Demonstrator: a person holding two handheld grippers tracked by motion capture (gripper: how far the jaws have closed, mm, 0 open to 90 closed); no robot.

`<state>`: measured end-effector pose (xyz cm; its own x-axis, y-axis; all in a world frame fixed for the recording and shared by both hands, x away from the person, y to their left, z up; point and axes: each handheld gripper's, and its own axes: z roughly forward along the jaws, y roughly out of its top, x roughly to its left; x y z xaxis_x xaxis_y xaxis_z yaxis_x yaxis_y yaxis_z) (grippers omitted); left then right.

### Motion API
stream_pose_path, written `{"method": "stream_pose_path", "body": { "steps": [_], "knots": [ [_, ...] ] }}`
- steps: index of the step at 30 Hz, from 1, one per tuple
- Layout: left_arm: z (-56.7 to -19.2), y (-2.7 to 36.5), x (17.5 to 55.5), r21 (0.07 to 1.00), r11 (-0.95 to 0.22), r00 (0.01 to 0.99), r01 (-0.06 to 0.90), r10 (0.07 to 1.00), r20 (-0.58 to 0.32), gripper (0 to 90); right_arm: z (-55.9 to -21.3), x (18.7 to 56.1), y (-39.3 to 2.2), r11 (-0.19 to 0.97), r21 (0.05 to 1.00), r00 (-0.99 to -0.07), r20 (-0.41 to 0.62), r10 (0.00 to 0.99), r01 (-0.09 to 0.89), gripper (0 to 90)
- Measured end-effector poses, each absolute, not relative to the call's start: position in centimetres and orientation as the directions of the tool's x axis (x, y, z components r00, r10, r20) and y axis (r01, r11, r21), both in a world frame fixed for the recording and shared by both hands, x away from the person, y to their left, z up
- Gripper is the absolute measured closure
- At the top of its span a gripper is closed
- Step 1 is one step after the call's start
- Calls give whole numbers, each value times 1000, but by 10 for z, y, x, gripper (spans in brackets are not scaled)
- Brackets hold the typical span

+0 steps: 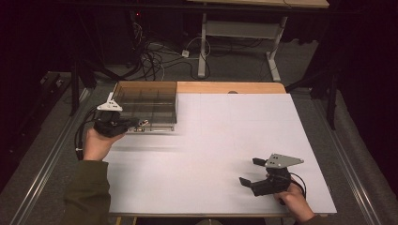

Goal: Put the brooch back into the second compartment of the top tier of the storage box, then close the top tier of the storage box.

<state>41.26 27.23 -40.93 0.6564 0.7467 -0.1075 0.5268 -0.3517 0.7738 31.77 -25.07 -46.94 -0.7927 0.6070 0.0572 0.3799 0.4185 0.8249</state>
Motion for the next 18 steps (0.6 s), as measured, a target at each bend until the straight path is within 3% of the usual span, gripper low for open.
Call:
{"method": "stream_pose_path", "body": {
  "steps": [18],
  "knots": [
    [-415, 287, 387, 790, -325, 639, 520, 762, -108, 876, -469, 318, -250, 421, 823, -791, 55, 609, 382, 85]
  ]
}}
